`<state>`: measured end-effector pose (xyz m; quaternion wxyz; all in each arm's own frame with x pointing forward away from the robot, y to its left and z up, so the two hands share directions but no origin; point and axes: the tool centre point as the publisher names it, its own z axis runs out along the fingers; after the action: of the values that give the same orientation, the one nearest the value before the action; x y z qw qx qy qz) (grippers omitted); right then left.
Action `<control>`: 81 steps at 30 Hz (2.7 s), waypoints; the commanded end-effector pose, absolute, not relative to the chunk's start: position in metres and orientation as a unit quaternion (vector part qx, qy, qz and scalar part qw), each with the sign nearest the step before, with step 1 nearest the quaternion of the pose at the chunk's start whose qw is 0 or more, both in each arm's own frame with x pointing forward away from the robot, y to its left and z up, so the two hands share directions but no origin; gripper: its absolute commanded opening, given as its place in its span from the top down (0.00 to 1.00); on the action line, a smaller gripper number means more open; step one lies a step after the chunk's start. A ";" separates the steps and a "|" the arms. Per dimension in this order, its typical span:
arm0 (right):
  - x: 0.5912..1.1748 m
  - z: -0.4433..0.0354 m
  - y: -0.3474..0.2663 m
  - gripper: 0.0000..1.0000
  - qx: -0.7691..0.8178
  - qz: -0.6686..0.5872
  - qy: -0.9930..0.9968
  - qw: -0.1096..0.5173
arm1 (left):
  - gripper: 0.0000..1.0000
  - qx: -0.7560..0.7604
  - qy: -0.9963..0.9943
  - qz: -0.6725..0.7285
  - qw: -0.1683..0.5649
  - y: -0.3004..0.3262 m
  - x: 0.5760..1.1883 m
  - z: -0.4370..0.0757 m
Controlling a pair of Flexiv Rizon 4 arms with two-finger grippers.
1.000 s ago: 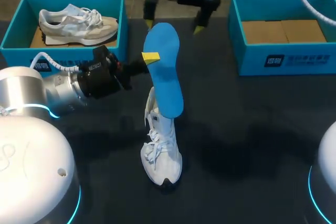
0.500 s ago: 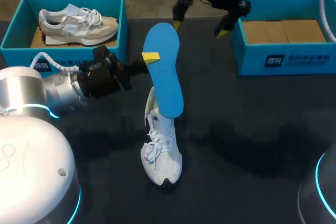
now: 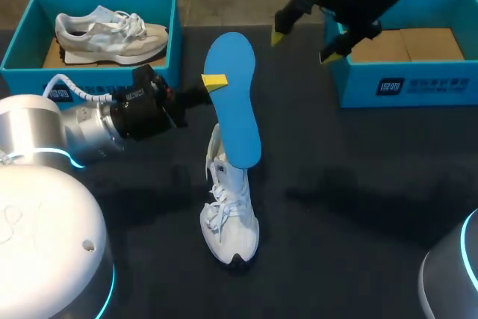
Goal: Take the shoe out of the shoebox, open the shoe tongue, remove and reinsert the insole, then place the shoe into the shoebox
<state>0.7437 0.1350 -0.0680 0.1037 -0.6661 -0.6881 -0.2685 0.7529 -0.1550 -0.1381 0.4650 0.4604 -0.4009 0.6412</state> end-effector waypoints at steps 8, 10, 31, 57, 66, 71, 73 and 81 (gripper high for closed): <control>0.737 -0.093 0.123 0.00 -0.574 -0.433 -0.632 0.289 | 1.00 0.462 -0.400 0.641 0.464 -0.155 0.752 -0.137; 0.735 -0.097 0.122 0.00 -0.568 -0.441 -0.626 0.300 | 1.00 0.462 -0.400 0.641 0.464 -0.155 0.752 -0.137; 0.724 -0.134 0.119 0.00 -0.539 -0.478 -0.599 0.350 | 1.00 0.462 -0.400 0.641 0.464 -0.155 0.752 -0.137; 0.725 -0.141 0.119 0.00 -0.538 -0.499 -0.572 0.366 | 1.00 0.462 -0.400 0.641 0.464 -0.155 0.752 -0.137; 0.725 -0.141 0.119 0.00 -0.538 -0.499 -0.572 0.366 | 1.00 0.248 -0.524 0.761 0.292 -0.143 0.760 -0.147; 0.725 -0.141 0.119 0.00 -0.538 -0.499 -0.572 0.366 | 1.00 0.098 -0.554 0.806 0.183 -0.141 0.765 -0.149; 0.725 -0.141 0.119 0.00 -0.538 -0.499 -0.572 0.366 | 1.00 0.043 -0.547 0.821 0.159 -0.141 0.766 -0.149; 0.725 -0.141 0.119 0.00 -0.538 -0.499 -0.572 0.366 | 1.00 -0.024 -0.536 0.836 0.115 -0.142 0.765 -0.138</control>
<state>0.7238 0.1166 -0.1407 0.3657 -0.5379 -0.5721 -0.4997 0.7617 -0.1421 -0.1344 0.2725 0.2251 -0.5201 0.7775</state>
